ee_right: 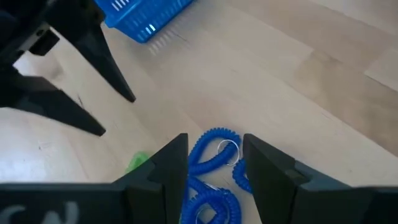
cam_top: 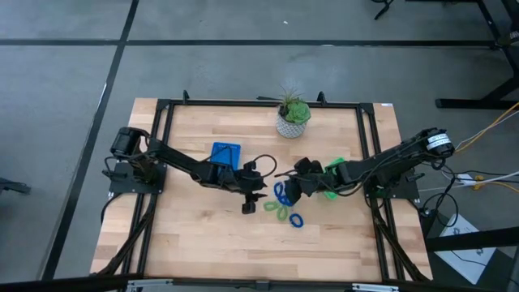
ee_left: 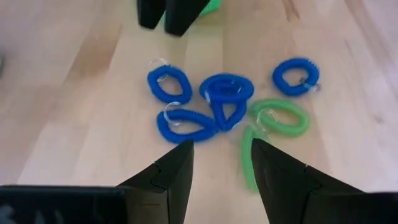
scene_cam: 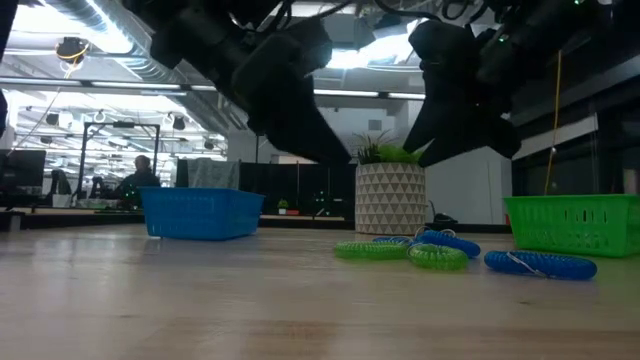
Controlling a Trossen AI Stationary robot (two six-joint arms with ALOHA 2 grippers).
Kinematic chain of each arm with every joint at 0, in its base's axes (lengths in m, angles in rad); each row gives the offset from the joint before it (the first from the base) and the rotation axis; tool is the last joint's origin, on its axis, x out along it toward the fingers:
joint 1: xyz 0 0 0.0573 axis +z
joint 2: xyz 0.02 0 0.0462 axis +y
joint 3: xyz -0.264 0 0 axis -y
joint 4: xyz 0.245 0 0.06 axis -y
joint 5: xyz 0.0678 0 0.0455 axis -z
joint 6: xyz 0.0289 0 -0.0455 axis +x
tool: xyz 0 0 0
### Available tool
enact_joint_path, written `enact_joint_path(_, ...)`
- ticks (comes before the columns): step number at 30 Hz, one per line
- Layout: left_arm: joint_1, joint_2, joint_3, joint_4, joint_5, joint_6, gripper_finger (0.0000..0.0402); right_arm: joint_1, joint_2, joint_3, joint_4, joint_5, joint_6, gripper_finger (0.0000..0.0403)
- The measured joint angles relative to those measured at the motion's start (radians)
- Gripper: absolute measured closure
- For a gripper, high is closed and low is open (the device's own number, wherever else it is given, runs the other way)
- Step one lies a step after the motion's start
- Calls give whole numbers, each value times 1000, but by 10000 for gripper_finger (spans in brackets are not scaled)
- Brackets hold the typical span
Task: Sort items
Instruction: Put the green spring keychain into the green bin
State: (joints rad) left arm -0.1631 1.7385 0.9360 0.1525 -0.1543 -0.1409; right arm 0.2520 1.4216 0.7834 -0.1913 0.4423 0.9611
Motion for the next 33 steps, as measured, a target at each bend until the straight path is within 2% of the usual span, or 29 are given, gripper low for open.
enact_joint_path(8, -3, 20, -1, -8, 27, -71, 245, 0, 0, 0, 23, -23, 0, 250)
enact_joint_path(23, -67, 159, 0, 60, 13, -59, 245, 0, 0, 0, 35, -27, 0, 250)
enact_joint_path(30, -86, 207, 1, 127, -119, -67, 245, 0, 0, 0, 37, -27, -1, 250)
enact_joint_path(33, -84, 210, 1, 127, -135, -85, 245, 0, 0, 0, 37, -26, -8, 250)
